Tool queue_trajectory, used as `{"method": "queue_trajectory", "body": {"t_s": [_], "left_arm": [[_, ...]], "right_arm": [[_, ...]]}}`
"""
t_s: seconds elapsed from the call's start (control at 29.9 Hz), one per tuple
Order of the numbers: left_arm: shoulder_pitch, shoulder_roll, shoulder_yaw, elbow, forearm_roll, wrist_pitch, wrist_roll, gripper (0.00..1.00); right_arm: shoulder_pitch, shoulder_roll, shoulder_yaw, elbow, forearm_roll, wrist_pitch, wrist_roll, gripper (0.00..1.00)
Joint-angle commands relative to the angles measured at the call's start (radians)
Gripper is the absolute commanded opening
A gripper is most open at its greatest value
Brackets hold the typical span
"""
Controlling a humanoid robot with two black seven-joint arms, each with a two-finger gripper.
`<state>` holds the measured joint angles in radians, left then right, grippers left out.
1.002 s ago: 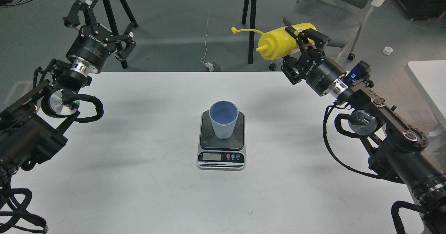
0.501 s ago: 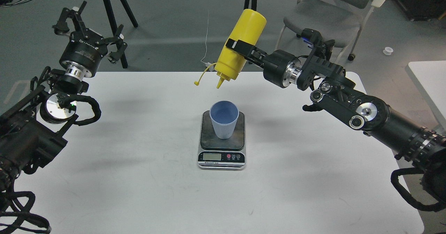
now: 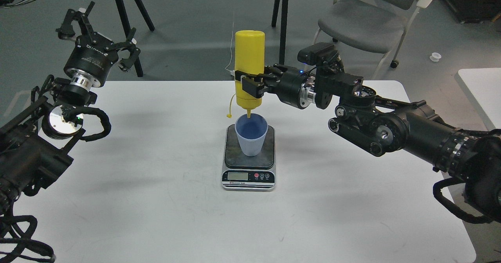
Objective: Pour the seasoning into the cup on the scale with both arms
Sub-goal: 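Hold the inverted bottle over the cup to pour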
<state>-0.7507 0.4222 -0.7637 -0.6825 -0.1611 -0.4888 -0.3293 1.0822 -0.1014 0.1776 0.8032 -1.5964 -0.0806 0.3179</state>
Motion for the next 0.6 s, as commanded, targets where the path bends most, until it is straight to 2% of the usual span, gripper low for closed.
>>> {"method": "queue_trajectory", "body": {"t_s": [0.0,0.4,0.57], "left_arm": [[0.005,0.0,0.001,0.0,0.002,0.0,-0.001,1.0],[0.007,0.0,0.003,-0.002,0.003,0.0,-0.001,1.0],[0.005,0.007,0.003,-0.005,0.005,0.0,-0.001,1.0]], "right_arm": [[-0.005,0.022,-0.012,-0.004,-0.005,-0.01,0.003,0.48],[0.004,0.006,-0.006,0.01,0.004,-0.01,0.007,0.48],[0.005,-0.081,0.031,0.106,0.024,-0.008,0.012,0.48]]}}
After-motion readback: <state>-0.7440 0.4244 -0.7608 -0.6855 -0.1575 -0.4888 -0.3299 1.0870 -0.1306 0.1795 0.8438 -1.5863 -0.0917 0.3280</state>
